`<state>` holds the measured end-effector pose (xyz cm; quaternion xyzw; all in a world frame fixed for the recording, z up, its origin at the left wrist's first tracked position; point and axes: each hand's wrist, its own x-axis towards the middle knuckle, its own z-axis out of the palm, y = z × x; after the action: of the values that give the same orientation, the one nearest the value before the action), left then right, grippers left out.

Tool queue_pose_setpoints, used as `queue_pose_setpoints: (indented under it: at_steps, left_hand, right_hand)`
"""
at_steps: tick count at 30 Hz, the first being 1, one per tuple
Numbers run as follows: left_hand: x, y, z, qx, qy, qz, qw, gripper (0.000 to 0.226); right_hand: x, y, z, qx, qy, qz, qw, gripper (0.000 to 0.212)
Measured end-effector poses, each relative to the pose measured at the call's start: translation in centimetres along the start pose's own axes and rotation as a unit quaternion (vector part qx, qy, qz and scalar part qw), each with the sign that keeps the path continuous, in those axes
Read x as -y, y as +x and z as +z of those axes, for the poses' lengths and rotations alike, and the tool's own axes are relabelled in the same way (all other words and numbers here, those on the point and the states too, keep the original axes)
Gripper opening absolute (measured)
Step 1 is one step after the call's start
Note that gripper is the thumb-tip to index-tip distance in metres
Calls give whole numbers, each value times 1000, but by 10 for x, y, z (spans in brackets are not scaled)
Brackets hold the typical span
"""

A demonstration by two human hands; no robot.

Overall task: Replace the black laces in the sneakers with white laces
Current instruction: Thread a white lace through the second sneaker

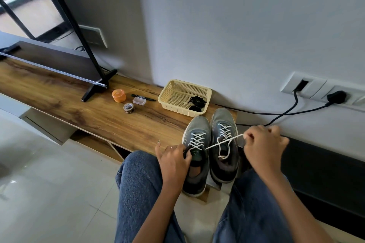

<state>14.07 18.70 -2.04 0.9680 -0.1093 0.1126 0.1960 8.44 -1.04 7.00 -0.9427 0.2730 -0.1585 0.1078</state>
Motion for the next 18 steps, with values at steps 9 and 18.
queue_pose_setpoints:
  at_steps: [9, 18]
  left_hand:
    - [-1, 2, 2, 27, -4, 6, 1000, 18]
    - [14, 12, -7, 146, -147, -37, 978, 15]
  right_hand:
    - [-7, -8, -17, 162, -68, -3, 984, 14]
    - [40, -25, 19, 205, 51, -122, 970, 26]
